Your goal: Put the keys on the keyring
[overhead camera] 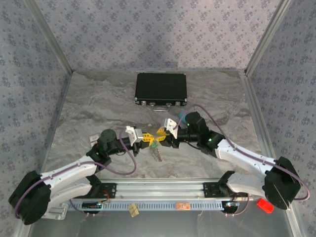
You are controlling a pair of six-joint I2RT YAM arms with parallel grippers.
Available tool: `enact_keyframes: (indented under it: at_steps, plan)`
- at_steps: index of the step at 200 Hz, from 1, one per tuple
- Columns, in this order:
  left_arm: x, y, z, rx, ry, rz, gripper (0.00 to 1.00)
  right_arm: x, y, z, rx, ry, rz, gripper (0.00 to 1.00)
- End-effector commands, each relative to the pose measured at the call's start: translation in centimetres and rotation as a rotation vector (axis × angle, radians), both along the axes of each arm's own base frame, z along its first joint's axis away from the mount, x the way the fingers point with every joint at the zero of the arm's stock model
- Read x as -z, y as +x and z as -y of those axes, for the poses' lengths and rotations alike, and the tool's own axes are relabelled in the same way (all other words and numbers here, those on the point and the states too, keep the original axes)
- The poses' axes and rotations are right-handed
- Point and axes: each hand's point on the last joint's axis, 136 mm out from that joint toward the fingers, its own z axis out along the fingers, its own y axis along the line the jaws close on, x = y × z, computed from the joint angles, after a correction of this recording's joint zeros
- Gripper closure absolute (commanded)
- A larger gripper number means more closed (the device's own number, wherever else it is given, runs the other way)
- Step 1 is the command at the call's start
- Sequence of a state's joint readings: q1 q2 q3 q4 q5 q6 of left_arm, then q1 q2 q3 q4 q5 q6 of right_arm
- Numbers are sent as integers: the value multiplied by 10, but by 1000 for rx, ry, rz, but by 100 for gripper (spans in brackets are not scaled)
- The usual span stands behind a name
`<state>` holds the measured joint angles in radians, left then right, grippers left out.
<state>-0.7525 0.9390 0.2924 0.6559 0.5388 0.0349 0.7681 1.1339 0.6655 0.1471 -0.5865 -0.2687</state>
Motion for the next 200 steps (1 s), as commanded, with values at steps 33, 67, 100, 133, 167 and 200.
enact_keyframes:
  at_steps: [33, 67, 100, 133, 167, 200]
  plan:
    - [-29, -4, 2, 38, -81, 73, 100, -17, -4, -12, -60, 54, -5, 89]
    - [-25, 2, 1, 2, -69, 57, 100, -19, -8, -9, -90, 47, -14, 100]
    - [-16, 14, -9, -100, 32, 37, 65, -16, -8, 3, -76, -77, 27, 100]
    - [-6, 9, -15, -93, 154, 32, 63, -8, -6, 15, -69, -242, 68, 100]
    - [-5, 6, -11, -49, 178, 27, 63, -14, -7, 14, -86, -312, 101, 100]
    - [-7, 4, -2, -6, 168, 24, 63, -14, -10, 5, -116, -357, 117, 100]
